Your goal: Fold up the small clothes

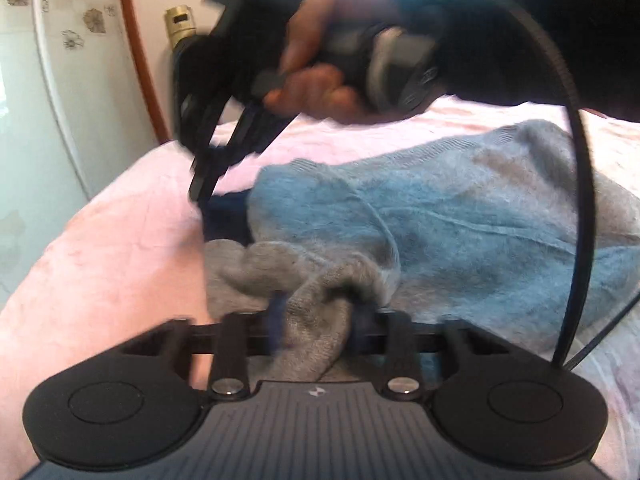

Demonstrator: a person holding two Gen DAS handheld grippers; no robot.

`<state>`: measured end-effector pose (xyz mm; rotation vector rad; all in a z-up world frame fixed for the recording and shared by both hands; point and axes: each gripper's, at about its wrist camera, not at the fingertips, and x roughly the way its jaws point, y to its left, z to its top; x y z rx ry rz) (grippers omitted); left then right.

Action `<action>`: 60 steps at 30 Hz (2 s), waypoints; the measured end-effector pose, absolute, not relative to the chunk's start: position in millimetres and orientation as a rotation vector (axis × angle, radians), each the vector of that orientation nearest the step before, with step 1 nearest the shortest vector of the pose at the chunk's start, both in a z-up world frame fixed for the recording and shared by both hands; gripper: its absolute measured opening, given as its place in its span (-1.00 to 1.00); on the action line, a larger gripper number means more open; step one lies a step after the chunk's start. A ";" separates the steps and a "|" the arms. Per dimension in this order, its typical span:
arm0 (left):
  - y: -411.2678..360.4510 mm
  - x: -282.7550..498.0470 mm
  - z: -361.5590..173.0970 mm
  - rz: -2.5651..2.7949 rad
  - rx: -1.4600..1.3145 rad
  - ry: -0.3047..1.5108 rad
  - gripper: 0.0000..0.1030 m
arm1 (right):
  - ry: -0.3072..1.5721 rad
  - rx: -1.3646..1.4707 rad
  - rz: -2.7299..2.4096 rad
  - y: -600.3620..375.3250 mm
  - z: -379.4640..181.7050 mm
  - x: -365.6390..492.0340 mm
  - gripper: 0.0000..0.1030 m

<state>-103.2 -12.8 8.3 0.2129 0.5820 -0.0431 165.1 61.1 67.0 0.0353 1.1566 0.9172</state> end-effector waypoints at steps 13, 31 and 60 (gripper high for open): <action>-12.9 -100.2 11.7 -0.005 0.211 0.592 0.76 | 1.113 0.099 0.856 -24.5 89.6 160.1 0.68; -24.3 -95.5 38.3 0.001 0.262 0.476 -0.81 | 1.245 0.167 0.813 -5.1 50.9 179.8 0.79; -120.5 -142.1 39.3 -0.686 0.396 0.375 -0.16 | 0.859 0.518 0.554 -301.8 67.5 123.2 0.32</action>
